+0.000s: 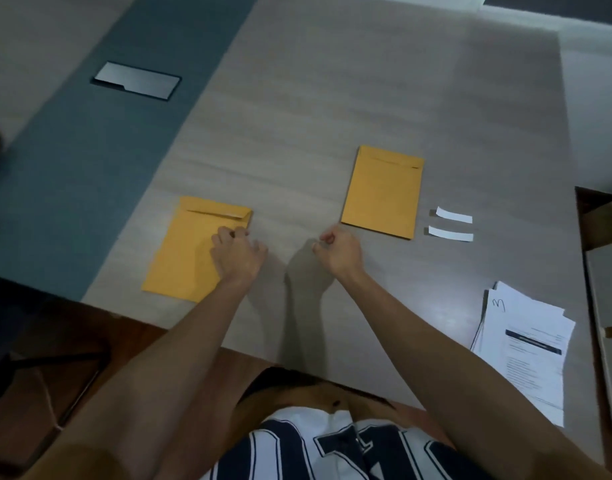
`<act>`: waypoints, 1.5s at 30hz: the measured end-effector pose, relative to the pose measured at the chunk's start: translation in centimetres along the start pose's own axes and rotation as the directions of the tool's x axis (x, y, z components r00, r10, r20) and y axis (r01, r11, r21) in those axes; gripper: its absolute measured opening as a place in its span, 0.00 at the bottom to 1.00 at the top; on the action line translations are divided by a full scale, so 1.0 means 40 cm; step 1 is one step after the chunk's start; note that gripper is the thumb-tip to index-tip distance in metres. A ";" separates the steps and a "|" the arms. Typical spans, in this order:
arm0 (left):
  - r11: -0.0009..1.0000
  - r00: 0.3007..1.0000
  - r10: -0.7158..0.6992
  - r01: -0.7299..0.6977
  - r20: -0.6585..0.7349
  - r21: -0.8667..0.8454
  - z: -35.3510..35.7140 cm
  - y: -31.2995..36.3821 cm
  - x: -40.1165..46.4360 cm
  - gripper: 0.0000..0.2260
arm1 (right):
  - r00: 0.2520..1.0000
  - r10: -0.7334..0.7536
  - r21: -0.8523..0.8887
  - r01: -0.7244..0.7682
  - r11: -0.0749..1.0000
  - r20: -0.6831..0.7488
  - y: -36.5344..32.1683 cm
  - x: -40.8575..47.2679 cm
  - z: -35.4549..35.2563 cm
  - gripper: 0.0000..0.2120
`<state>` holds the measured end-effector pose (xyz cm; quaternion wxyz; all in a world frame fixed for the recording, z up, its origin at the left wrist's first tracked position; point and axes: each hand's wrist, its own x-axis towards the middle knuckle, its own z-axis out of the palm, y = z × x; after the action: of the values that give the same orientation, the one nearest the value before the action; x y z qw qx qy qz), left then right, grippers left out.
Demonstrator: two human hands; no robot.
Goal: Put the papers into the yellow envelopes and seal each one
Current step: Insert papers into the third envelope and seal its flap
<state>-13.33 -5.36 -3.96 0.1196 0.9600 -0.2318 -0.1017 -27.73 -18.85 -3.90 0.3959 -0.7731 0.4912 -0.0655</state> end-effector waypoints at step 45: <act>0.551 0.541 0.833 -0.831 0.114 -0.078 0.147 0.092 -0.253 0.13 | 0.968 0.044 -0.145 -0.082 0.986 -0.249 0.363 -0.281 -0.162 0.15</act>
<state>-25.19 -4.84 -7.11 0.1442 0.7249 -0.6660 -0.1007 -46.90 -16.23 -6.07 0.2733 -0.7714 0.5641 -0.1097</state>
